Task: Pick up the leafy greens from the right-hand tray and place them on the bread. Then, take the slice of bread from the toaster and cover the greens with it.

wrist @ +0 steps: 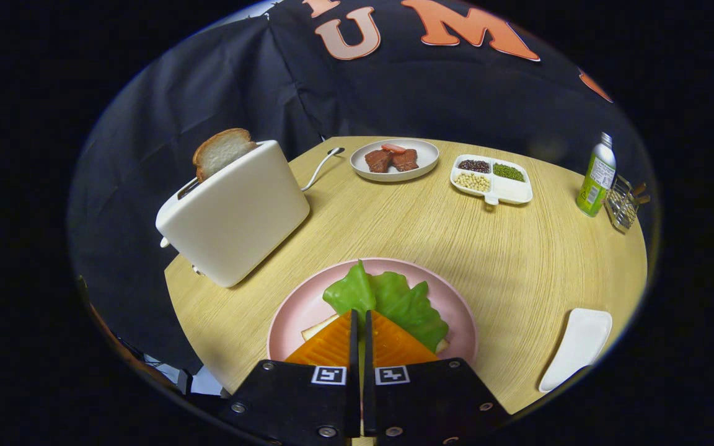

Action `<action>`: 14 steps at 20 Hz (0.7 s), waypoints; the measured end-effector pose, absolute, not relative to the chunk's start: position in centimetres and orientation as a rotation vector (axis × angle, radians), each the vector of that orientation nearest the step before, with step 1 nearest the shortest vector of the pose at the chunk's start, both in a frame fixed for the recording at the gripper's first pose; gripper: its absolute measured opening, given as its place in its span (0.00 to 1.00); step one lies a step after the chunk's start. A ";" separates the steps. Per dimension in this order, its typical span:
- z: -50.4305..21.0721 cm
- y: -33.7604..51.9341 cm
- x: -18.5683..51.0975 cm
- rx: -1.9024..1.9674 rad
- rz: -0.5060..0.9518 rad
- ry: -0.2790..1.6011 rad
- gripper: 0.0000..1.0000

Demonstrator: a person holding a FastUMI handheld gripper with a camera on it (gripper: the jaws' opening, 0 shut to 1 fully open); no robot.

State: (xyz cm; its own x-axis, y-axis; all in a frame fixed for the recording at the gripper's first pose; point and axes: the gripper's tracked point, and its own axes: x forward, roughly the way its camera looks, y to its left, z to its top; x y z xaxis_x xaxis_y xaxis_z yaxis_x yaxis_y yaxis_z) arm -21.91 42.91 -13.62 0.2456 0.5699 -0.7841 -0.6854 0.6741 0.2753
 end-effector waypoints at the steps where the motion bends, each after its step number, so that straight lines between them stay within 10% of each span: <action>1: -13.7 43.1 -22.2 -0.133 0.866 1.015 0.04; 14: -7.7 47.1 -20.7 -0.072 0.895 0.948 0.48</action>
